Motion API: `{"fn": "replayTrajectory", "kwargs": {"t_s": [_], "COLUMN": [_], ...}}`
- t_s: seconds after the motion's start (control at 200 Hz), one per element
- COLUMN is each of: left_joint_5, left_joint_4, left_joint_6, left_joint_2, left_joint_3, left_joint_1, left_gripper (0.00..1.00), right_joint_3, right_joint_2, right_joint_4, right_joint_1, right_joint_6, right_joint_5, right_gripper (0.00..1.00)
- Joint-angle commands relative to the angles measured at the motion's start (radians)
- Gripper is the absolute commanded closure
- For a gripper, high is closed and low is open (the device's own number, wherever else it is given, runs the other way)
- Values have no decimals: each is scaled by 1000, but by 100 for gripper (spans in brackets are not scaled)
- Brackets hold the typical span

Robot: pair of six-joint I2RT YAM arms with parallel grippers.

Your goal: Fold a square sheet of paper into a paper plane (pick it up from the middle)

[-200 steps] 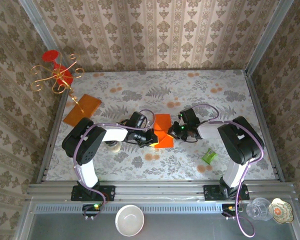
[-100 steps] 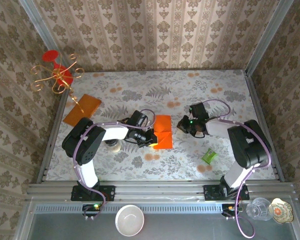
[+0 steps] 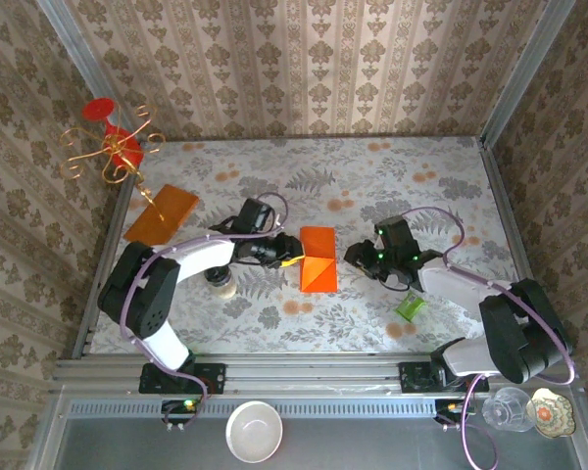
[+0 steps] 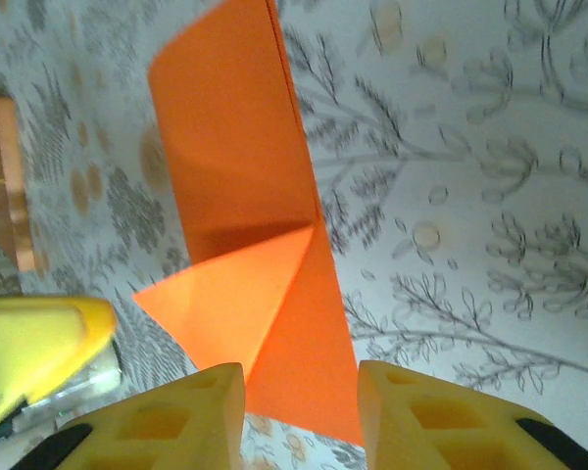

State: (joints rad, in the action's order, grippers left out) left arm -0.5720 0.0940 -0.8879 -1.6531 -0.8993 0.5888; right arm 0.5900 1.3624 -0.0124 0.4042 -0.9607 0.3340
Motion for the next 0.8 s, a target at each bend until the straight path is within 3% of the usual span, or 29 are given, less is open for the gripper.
{"fn": "replayTrajectory", "kwargs": {"t_s": [0.0,0.28,0.795], "left_joint_5": [8,8,-6], "left_joint_4": [-32,-49,-63], "left_joint_6": [-30,-26,-16], "left_joint_2": [28,65,29], "left_joint_3": [46,77,38], "left_joint_1": [-25,-38,14], "left_gripper": [60,52,51], "right_joint_3": [-11,59,111], "right_joint_2": [62,218,323], "right_joint_4": [-114,-209,-205], "right_joint_1": [24,98,127], "right_joint_6": [-70,-117,-125], "right_joint_5": [60,74,39], "right_gripper": [62,64,65]}}
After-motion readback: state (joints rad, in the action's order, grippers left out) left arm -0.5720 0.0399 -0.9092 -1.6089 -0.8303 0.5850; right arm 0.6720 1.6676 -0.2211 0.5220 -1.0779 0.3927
